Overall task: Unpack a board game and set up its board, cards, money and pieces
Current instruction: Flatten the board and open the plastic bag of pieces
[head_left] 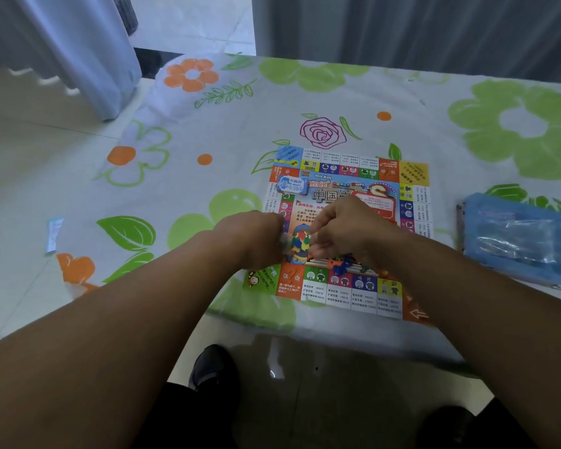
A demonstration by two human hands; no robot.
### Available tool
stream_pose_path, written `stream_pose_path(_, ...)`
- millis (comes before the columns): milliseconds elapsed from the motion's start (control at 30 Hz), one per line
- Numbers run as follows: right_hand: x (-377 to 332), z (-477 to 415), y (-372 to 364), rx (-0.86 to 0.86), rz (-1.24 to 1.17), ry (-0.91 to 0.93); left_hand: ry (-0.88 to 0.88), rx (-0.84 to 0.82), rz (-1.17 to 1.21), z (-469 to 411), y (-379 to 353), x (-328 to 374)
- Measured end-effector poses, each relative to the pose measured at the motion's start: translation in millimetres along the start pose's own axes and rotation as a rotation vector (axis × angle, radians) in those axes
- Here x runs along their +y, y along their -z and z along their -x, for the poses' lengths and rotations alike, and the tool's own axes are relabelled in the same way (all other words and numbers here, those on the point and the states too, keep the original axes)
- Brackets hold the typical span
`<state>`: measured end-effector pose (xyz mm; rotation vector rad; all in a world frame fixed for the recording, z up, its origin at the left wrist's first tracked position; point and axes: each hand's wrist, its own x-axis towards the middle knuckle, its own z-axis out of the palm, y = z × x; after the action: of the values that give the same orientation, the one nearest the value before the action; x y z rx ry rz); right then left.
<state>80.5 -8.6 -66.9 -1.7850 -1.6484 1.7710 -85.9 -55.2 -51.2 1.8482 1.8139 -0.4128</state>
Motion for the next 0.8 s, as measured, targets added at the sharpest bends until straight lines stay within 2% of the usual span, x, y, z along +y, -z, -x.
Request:
stream_pose_path(133,0.6,-2.7,4.6,0.105,0.175,0.104,0.021,0.034,-0.050,3.5,4.2,3.4)
stream_pose_path(233,2.8,-3.8,4.8,0.131,0.411,0.237,0.023,0.067,-0.136,5.1,7.6,8.4)
stream_pose_path(333,5.2,-3.5,1.2,0.142,0.550,0.328,0.024,0.087,-0.219,4.8,10.2,13.5)
stream_pose_path(533,6.9,-5.2,-2.8,0.120,0.603,0.362,0.017,0.074,-0.302,7.7,17.6,22.6)
stream_pose_path(800,6.1,-4.4,-0.7,0.090,0.603,0.369,0.061,0.033,-0.284,13.8,27.1,18.8)
